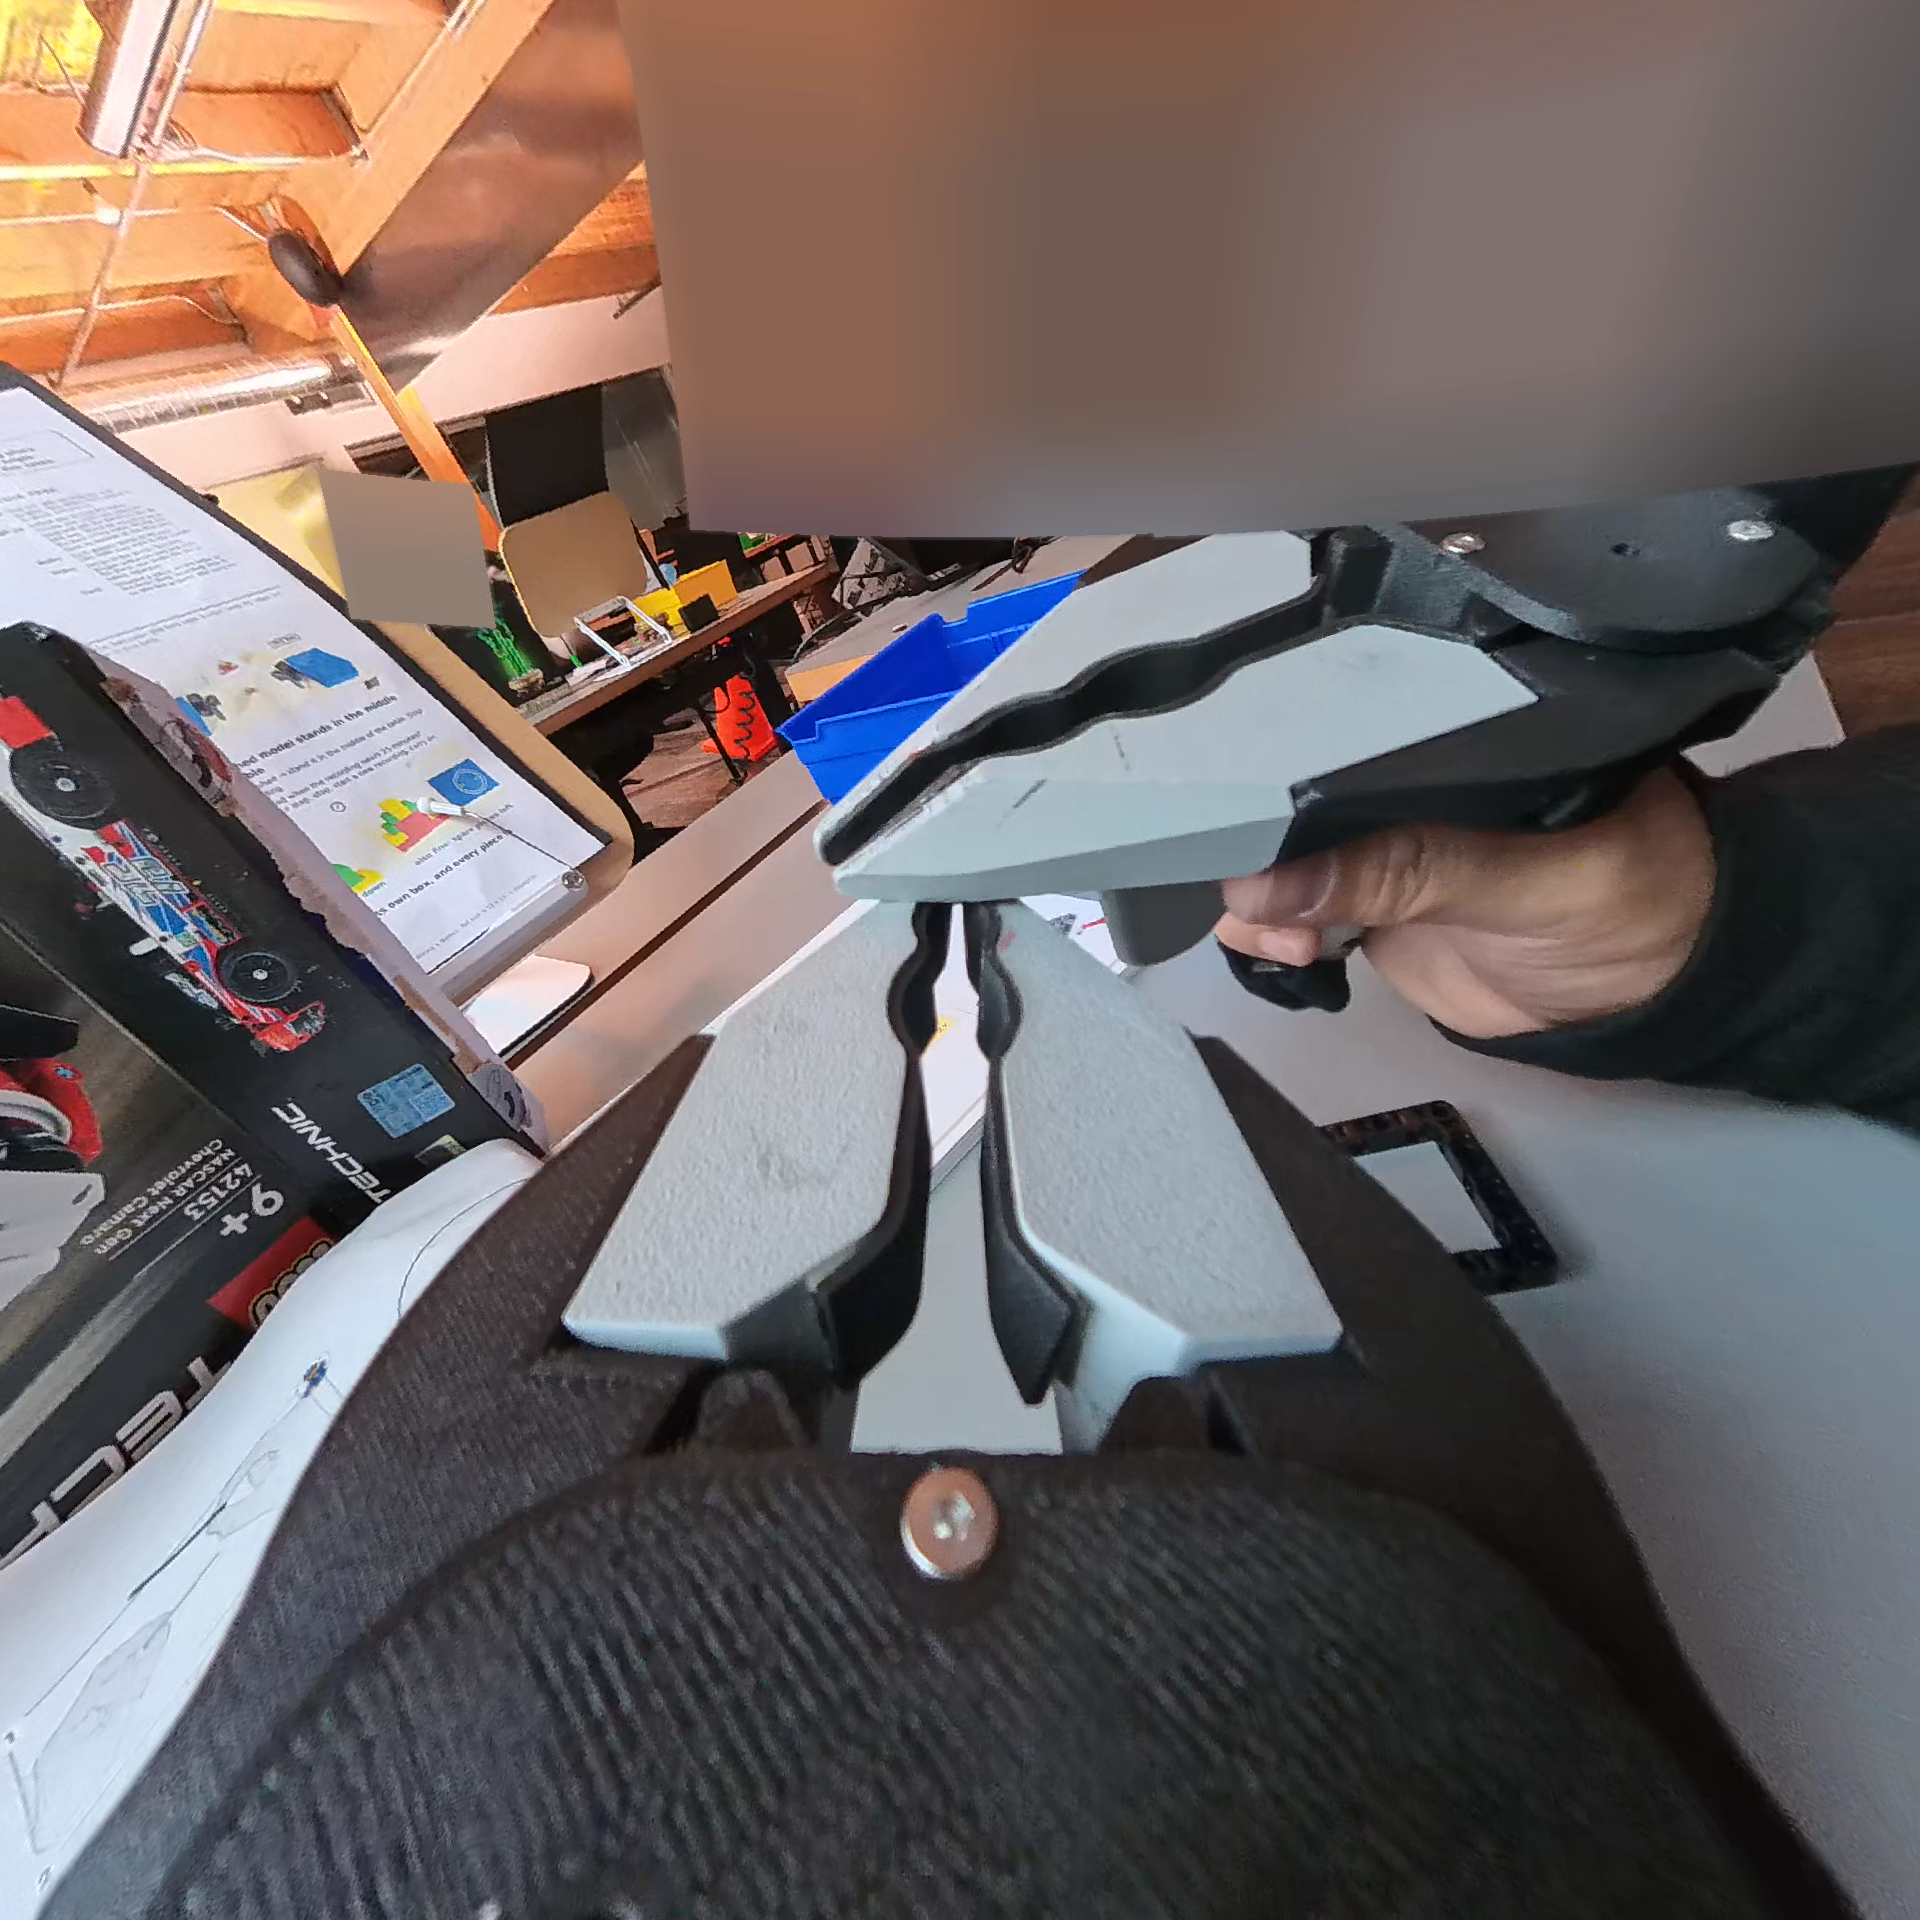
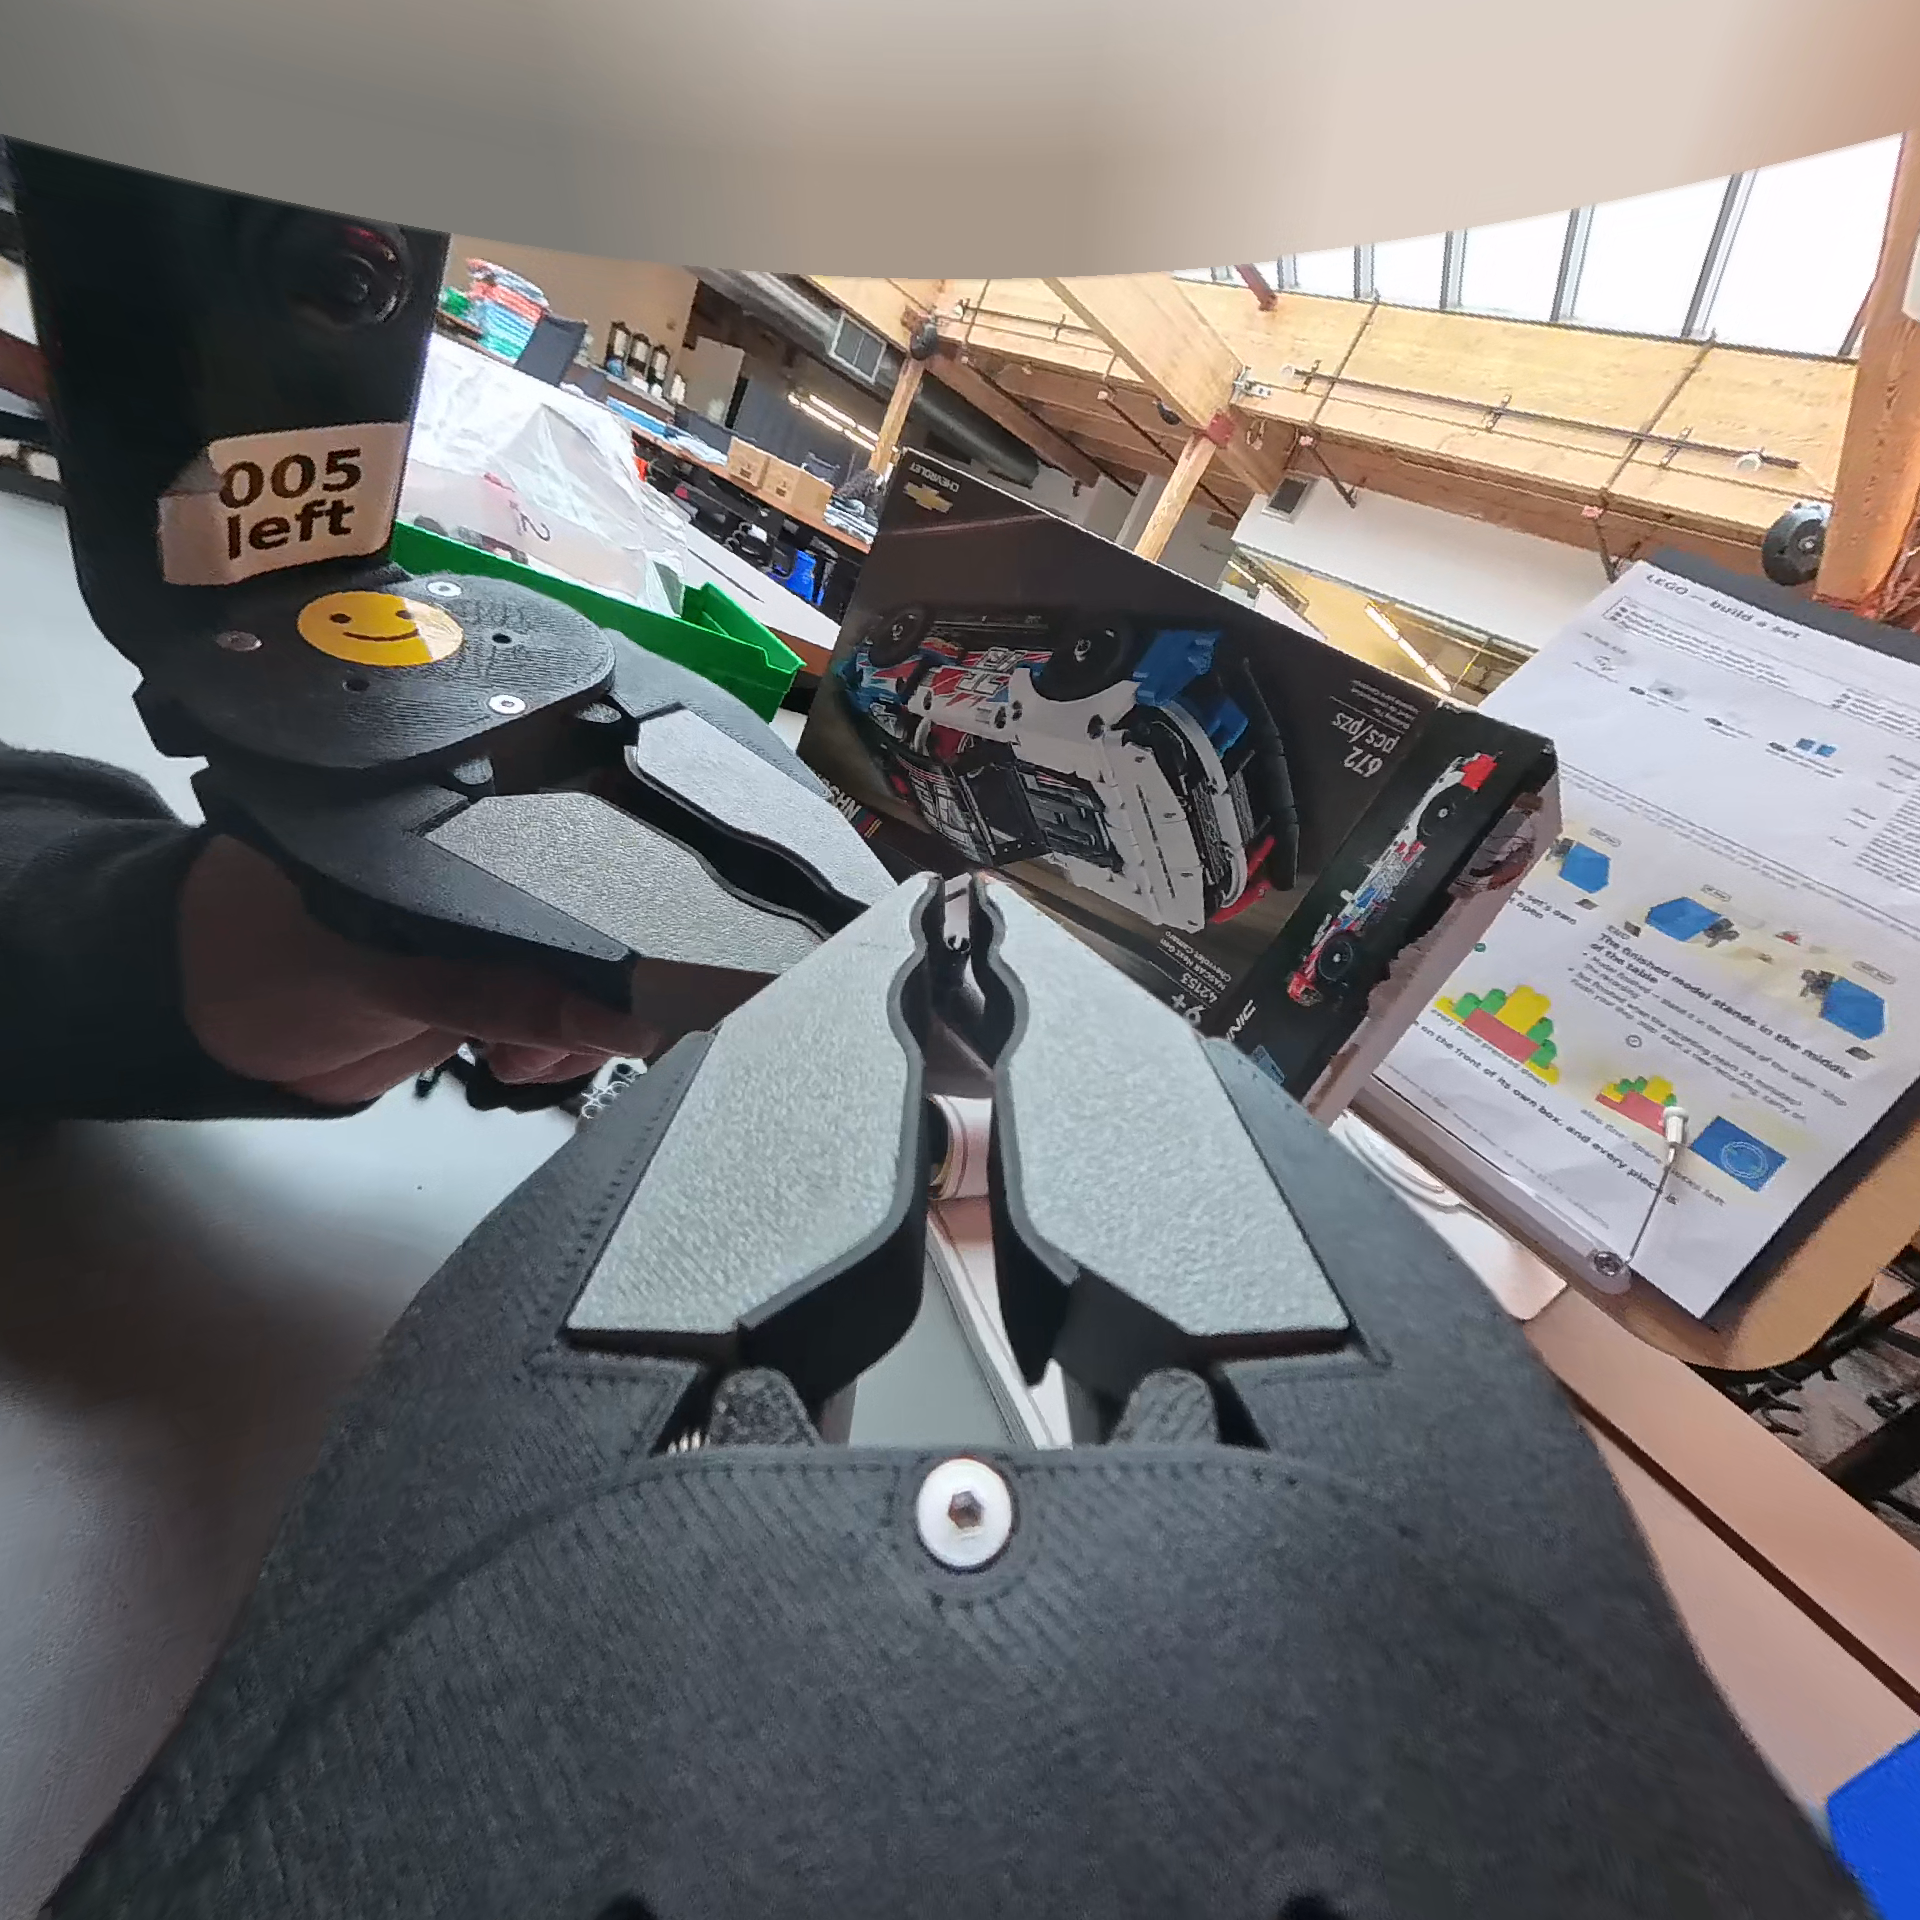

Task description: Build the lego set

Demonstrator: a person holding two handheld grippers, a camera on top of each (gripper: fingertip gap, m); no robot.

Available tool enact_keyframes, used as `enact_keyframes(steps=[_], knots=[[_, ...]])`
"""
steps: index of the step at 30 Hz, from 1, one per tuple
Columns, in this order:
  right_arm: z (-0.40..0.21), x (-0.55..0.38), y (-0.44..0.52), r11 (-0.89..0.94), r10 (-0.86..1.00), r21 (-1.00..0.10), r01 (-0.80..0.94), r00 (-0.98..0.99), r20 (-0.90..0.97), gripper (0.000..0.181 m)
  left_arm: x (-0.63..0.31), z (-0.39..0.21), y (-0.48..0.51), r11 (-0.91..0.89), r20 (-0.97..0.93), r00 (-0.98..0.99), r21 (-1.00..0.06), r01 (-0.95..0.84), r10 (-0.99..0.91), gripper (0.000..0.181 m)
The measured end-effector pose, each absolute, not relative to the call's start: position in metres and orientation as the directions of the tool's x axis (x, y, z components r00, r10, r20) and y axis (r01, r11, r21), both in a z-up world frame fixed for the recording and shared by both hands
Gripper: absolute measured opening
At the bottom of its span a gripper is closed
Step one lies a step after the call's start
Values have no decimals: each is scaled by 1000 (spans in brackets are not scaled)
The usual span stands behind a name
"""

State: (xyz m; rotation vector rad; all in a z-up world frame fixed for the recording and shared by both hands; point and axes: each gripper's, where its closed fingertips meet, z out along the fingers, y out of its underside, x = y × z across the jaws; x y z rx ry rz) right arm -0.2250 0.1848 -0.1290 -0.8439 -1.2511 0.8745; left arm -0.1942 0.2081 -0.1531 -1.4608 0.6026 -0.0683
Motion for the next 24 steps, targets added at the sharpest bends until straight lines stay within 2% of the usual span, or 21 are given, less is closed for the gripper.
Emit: enact_keyframes(steps=[8, 24], knots=[[-133, -227, 185, 363, 932, -930, -58, 49, 360, 1, -196, -155, 209, 125, -324, 854, -946, -299, -407, 0], [-137, -223, 179, 426, 903, -905, 7, -65, 425, 1, -189, -156, 205, 145, -315, 829, -949, -280, -462, 0]])
